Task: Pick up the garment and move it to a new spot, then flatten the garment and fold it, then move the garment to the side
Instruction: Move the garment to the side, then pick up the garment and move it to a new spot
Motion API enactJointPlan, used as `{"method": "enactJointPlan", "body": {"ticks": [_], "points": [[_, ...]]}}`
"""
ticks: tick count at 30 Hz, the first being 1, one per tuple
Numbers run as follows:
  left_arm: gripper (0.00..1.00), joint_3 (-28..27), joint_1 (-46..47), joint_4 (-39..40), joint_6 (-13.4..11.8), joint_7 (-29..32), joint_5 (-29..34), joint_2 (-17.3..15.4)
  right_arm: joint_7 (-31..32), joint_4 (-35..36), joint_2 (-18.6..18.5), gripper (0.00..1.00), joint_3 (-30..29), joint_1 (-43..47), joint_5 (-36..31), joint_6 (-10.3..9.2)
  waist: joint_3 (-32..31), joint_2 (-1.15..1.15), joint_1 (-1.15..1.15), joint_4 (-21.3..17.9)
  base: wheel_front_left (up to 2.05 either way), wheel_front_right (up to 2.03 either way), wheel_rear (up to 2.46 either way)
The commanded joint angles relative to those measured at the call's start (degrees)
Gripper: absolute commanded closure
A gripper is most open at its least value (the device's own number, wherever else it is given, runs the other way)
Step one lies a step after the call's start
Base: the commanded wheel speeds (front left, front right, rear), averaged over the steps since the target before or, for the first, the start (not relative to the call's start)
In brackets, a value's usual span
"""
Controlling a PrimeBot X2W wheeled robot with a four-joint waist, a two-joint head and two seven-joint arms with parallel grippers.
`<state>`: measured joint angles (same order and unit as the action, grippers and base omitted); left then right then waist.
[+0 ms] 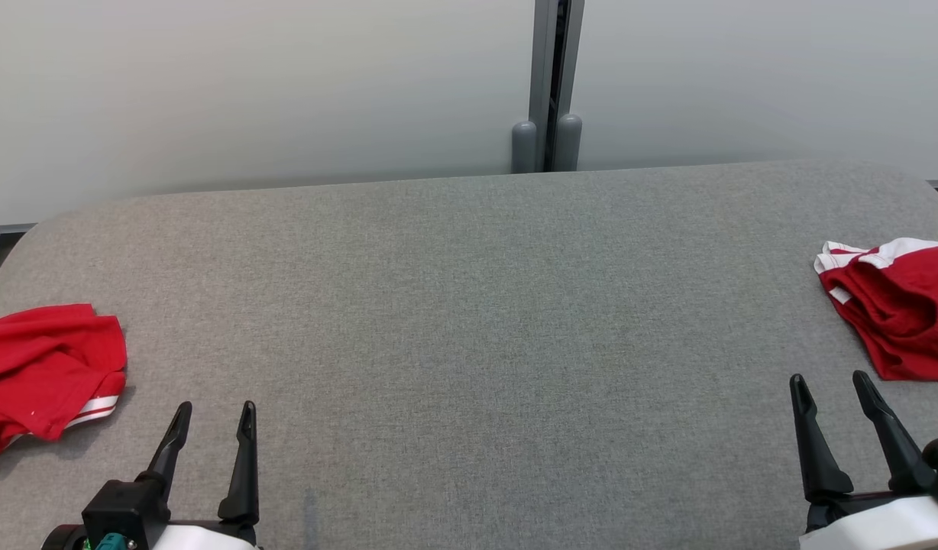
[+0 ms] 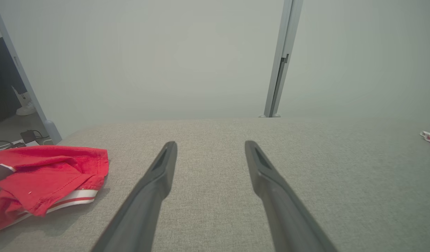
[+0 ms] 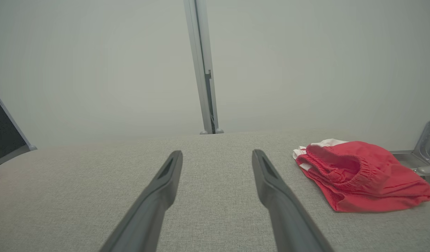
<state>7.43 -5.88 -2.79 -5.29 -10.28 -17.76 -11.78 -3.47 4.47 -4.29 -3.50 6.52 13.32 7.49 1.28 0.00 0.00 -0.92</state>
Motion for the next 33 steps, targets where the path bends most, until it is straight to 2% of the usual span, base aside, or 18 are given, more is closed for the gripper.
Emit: {"method": "enactJointPlan", "body": {"ticks": [1,13,16,22,33], "points": [[0.00,0.0,0.0,-0.1,-0.1,-0.1,-0.4,-0.4,0.2,0.2,-0.2,0.00,-0.5,0.5,-0.3,0.02,0.0,0.00,0.00,0.0,0.00,0.00,0.00],[0.00,0.5,1.3,-1.0,-0.1,-0.4,-0.7,-0.4,0.3,0.3,0.1,0.00,-0.9,0.3,-0.9,0.02,0.0,0.00,0.00,0.5,0.00,0.00,0.00],[0.00,0.7,2.1,-1.2,0.0,-0.8,-1.3,0.2,-0.1,0.9,0.1,0.00,-1.5,0.4,-0.9,0.02,0.4,0.00,0.00,1.6,0.00,0.00,0.00],[0.00,1.2,4.5,-2.6,0.6,-1.8,-1.7,1.0,0.2,2.7,0.5,0.00,-1.8,0.9,-0.6,0.02,1.8,0.00,0.00,6.8,0.00,0.00,0.00],[0.00,1.5,8.4,-6.4,1.4,-4.2,-2.0,3.4,2.0,5.2,1.0,0.00,-0.6,0.9,-0.9,0.02,2.3,0.00,0.00,18.5,0.00,0.00,0.00]]}}
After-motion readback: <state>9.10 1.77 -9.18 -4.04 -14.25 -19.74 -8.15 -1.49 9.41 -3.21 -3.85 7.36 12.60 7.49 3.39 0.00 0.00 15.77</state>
